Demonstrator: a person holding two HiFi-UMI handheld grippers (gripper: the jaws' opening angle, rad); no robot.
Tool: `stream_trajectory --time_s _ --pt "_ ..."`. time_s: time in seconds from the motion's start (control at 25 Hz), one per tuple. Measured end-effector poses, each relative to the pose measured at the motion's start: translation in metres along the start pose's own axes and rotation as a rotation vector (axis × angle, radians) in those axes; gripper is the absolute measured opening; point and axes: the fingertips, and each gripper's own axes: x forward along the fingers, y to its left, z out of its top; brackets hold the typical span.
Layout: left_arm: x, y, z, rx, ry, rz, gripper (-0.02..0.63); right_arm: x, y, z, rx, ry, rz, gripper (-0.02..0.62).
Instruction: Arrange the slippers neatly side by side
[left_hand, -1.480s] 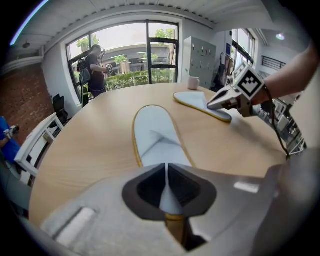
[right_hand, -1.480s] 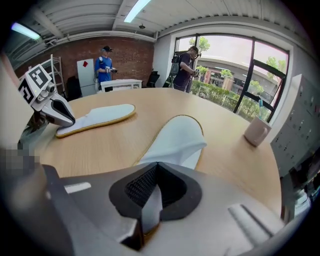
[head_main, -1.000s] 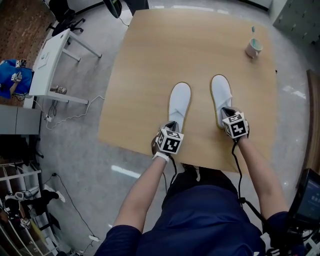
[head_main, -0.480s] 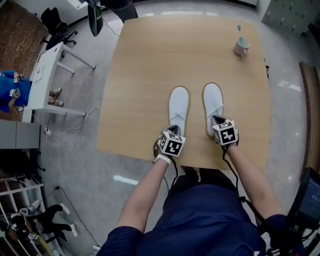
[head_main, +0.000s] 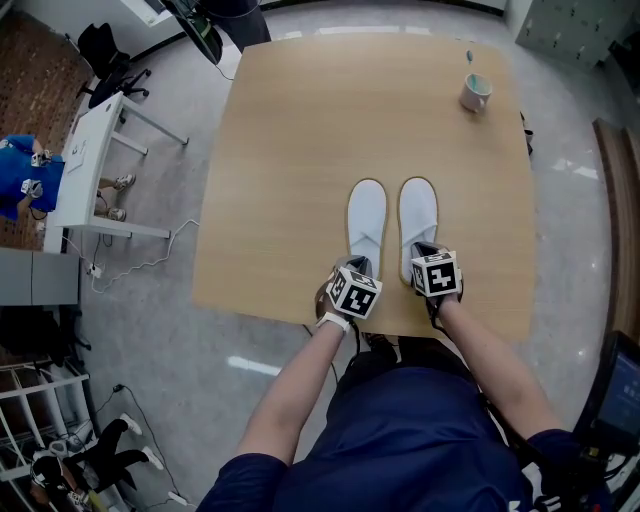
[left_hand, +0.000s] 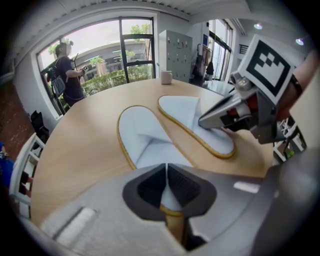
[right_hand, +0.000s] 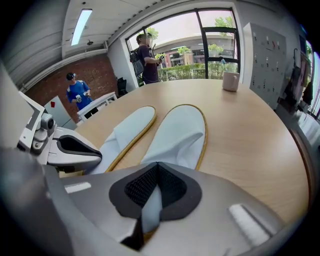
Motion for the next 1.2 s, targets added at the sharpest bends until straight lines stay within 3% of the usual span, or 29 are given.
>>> stream_trajectory --time_s 0.32,0.92,1.2 --pt "0.004 -0.012 0.003 0.010 0.002 -0.016 0.017 0.001 0.008 -0.003 0.093 -0.002 0.013 0.006" --pt "0.006 -0.020 0.008 0.025 0.005 -0.025 0.016 0.000 0.017 -0.002 0.110 0.001 0.035 0.005" --pt "-0.022 -0.021 0.015 -0.044 -0.067 -0.048 0.007 -0.024 0.015 0.018 0.143 -0.075 0.083 0.005"
